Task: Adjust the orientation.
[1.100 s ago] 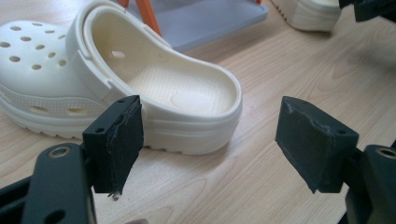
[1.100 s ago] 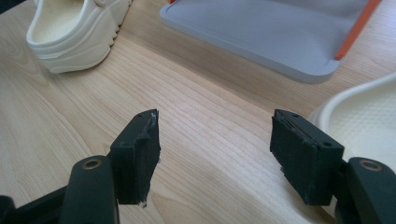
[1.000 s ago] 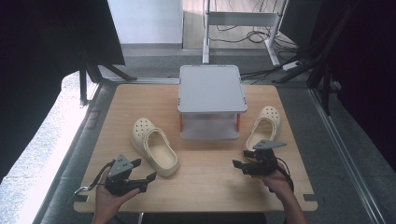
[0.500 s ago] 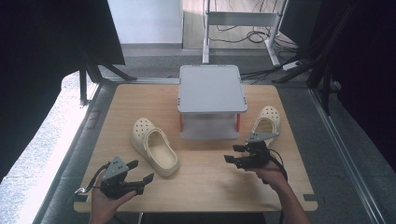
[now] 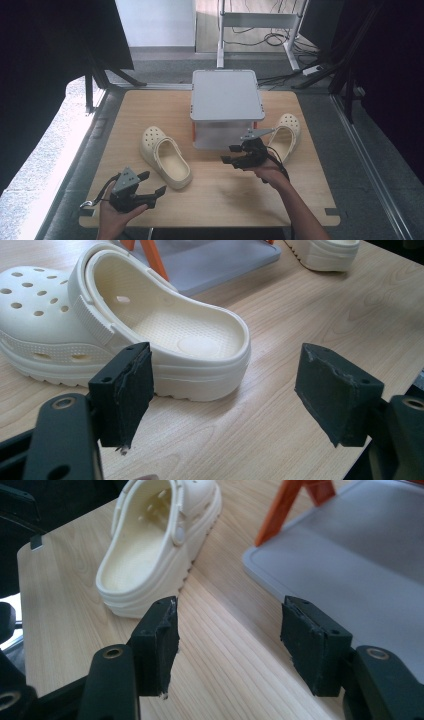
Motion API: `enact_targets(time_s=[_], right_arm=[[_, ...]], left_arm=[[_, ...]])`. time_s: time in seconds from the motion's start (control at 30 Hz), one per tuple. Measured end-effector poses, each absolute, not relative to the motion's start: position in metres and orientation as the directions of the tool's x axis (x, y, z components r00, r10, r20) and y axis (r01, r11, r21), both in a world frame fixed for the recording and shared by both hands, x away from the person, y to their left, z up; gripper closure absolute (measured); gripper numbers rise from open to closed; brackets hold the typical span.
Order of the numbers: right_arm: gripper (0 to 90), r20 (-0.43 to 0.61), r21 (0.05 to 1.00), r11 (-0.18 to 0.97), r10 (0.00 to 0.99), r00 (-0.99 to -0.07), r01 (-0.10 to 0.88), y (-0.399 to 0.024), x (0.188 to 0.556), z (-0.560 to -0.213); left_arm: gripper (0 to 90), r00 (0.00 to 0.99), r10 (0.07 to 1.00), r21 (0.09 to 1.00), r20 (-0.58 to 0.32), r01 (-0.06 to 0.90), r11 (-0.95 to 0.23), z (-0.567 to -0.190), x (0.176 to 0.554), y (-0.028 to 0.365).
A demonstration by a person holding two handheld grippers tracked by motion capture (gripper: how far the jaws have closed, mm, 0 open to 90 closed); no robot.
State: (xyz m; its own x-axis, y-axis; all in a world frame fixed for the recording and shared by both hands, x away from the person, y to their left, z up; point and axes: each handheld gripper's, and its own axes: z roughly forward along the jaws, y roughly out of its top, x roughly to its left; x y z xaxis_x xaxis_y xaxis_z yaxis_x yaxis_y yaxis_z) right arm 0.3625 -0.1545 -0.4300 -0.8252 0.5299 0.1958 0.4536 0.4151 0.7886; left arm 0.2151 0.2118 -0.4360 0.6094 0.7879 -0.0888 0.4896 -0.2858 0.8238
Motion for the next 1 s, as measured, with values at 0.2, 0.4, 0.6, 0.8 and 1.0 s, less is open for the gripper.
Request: enact_targets(time_s=[0.2, 0.4, 0.6, 0.8, 1.0], right_arm=[[41.9, 0.183, 0.782, 0.438, 0.518, -0.835, 0.443, -0.130, 0.369, -0.426], [42.0, 0.181, 0.766, 0.463, 0.511, -0.840, 0.446, -0.110, 0.376, -0.425], [42.1, 0.176, 0.750, 0.488, 0.504, -0.846, 0.447, -0.094, 0.380, -0.427], [42.3, 0.175, 0.737, 0.506, 0.497, -0.850, 0.448, -0.079, 0.384, -0.430], [42.9, 0.171, 0.725, 0.522, 0.496, -0.851, 0.450, -0.069, 0.386, -0.433]], left_arm=[[23.8, 0.609, 0.788, 0.823, -0.088, 0.490, -0.286, -0.436, 0.215, 0.212], [23.8, 0.611, 0.787, 0.822, -0.090, 0.491, -0.287, -0.436, 0.215, 0.212], [23.9, 0.612, 0.785, 0.825, -0.092, 0.489, -0.284, -0.436, 0.215, 0.213], [23.9, 0.615, 0.783, 0.825, -0.095, 0.489, -0.284, -0.436, 0.215, 0.214], [24.0, 0.618, 0.780, 0.823, -0.097, 0.490, -0.286, -0.436, 0.215, 0.213]])
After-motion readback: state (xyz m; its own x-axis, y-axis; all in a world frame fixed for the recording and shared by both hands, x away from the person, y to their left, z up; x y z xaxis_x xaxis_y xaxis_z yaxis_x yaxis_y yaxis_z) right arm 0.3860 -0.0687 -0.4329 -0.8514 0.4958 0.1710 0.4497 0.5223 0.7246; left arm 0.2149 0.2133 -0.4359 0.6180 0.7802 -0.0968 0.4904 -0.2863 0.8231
